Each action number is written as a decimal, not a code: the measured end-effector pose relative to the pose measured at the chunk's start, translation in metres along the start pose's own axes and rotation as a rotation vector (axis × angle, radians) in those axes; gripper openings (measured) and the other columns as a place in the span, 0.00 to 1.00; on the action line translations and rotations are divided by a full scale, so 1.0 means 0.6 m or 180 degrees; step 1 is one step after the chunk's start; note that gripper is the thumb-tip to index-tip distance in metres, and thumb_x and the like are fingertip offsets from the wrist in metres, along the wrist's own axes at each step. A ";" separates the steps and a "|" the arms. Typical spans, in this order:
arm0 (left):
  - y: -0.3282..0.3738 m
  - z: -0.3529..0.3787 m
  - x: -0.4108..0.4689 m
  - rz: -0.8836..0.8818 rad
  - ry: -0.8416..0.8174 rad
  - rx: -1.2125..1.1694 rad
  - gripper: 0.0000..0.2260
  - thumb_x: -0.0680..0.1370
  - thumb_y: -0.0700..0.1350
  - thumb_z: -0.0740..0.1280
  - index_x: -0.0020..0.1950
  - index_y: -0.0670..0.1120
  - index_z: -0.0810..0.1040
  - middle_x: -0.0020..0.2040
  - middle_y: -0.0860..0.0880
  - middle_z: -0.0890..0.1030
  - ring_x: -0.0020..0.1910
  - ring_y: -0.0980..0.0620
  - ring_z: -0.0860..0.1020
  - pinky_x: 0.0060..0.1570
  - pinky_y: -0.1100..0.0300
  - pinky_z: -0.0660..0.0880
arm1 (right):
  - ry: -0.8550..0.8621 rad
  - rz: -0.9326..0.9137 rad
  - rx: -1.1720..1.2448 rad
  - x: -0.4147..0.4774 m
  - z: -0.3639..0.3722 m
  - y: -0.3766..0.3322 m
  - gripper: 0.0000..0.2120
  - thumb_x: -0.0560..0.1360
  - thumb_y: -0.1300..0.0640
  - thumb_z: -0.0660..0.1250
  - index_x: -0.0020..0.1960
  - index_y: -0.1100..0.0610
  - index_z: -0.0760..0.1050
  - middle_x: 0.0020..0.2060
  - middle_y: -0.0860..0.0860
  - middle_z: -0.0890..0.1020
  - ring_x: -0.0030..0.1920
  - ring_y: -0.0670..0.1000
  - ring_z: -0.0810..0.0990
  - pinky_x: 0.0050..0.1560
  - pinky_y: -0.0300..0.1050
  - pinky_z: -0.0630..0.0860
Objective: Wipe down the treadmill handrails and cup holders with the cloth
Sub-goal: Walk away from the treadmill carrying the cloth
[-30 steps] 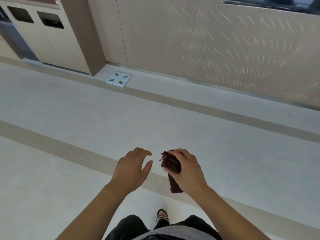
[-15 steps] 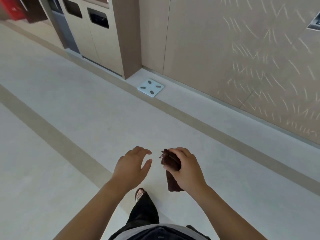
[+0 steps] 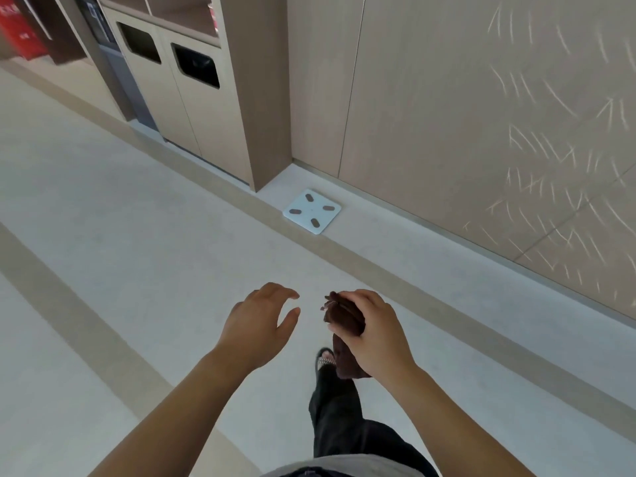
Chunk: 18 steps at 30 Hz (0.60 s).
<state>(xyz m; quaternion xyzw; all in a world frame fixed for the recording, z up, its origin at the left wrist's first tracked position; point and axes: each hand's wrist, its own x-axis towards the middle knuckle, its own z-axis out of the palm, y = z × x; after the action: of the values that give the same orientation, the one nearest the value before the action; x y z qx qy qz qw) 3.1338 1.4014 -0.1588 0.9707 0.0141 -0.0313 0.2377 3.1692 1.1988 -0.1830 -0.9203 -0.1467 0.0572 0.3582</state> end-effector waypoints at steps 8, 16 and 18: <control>-0.058 -0.083 0.325 -0.0133 0.0103 0.0066 0.14 0.78 0.53 0.58 0.62 0.53 0.72 0.63 0.54 0.74 0.50 0.51 0.77 0.55 0.53 0.73 | -0.0087 -0.0253 -0.0078 0.367 -0.020 -0.008 0.22 0.70 0.44 0.71 0.62 0.47 0.71 0.59 0.46 0.75 0.57 0.52 0.73 0.59 0.51 0.74; -0.178 -0.164 0.526 -0.0607 0.0216 -0.0079 0.14 0.78 0.53 0.58 0.62 0.54 0.72 0.63 0.54 0.74 0.51 0.52 0.77 0.56 0.54 0.74 | -0.0411 -0.0495 -0.0042 0.650 0.032 -0.065 0.22 0.70 0.44 0.70 0.62 0.47 0.71 0.60 0.45 0.74 0.59 0.52 0.72 0.60 0.50 0.72; -0.218 -0.184 0.573 -0.0680 0.0247 -0.0126 0.14 0.78 0.53 0.58 0.62 0.53 0.72 0.63 0.54 0.74 0.52 0.51 0.77 0.55 0.53 0.74 | -0.0511 -0.0583 -0.0062 0.716 0.058 -0.086 0.22 0.70 0.45 0.70 0.62 0.47 0.71 0.60 0.45 0.75 0.60 0.51 0.72 0.61 0.49 0.72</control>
<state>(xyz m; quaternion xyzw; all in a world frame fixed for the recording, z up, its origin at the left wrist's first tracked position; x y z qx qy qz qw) 3.4771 1.5729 -0.1448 0.9593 0.1272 -0.0185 0.2513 3.5582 1.3909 -0.1735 -0.8989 -0.2589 0.0962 0.3400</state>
